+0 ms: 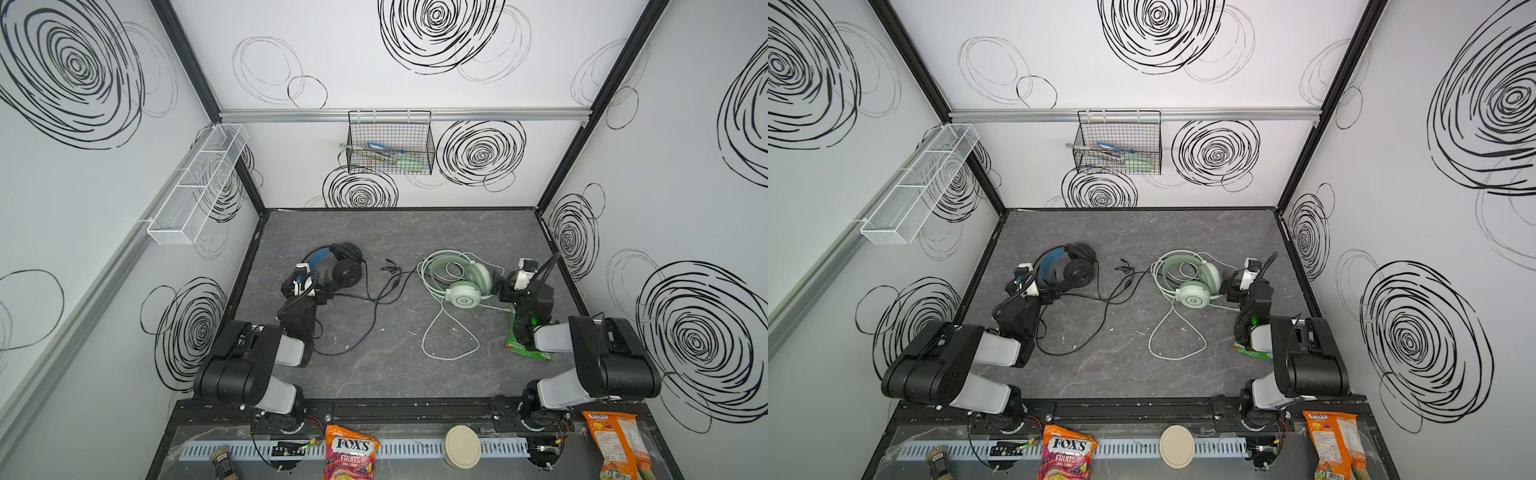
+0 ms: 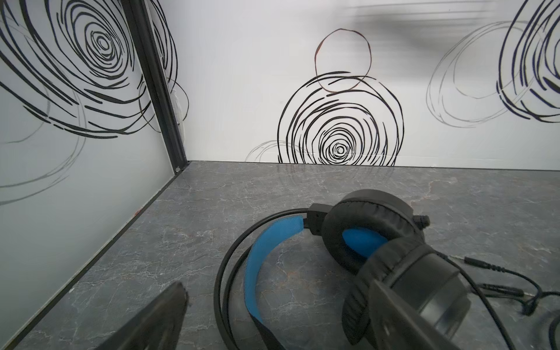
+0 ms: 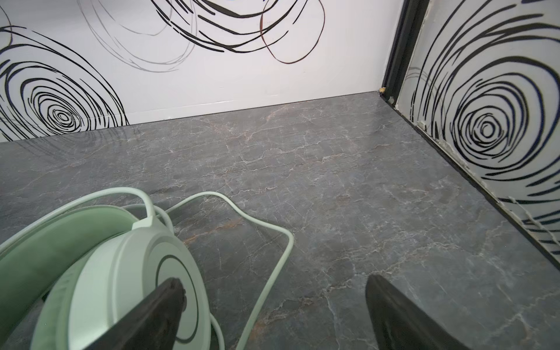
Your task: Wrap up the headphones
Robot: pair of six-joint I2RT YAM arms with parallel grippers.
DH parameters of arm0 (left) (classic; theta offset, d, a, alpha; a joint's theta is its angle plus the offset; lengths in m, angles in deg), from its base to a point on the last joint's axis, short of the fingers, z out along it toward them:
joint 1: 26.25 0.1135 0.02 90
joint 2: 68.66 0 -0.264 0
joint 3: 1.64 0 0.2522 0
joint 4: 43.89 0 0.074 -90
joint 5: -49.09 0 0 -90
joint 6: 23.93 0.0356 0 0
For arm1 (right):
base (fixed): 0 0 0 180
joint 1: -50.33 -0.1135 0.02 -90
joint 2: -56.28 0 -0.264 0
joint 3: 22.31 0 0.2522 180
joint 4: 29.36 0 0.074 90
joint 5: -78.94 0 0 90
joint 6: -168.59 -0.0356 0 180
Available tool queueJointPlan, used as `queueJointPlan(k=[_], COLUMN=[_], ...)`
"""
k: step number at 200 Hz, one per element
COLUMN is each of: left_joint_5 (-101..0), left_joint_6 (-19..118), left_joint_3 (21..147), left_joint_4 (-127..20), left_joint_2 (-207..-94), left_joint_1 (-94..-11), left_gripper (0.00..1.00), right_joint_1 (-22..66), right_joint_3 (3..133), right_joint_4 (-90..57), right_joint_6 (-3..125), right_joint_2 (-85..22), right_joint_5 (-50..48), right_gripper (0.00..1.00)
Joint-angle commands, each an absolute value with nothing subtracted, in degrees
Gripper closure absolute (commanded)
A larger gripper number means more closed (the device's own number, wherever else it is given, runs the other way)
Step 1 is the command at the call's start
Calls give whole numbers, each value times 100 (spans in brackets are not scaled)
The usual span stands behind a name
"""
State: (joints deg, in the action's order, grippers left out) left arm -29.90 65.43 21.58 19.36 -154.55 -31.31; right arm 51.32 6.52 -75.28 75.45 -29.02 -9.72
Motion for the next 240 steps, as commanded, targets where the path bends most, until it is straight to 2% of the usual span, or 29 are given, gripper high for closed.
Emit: queueJointPlan(k=[1,240], left_joint_5=[-3107,-3169], left_joint_6=[6561,6502], left_joint_3=[2237,2246], left_joint_4=[2201,2171], left_joint_2=[-15438,-15436], left_joint_1=[-3073,-3029], left_gripper=[4,4], right_joint_1=[5121,5121], right_joint_3=[754,754], right_joint_4=[-7625,-7625], right_joint_6=[7595,7595], right_joint_2=[-2851,-2855], right_joint_5=[-931,-919], right_gripper=[3,3])
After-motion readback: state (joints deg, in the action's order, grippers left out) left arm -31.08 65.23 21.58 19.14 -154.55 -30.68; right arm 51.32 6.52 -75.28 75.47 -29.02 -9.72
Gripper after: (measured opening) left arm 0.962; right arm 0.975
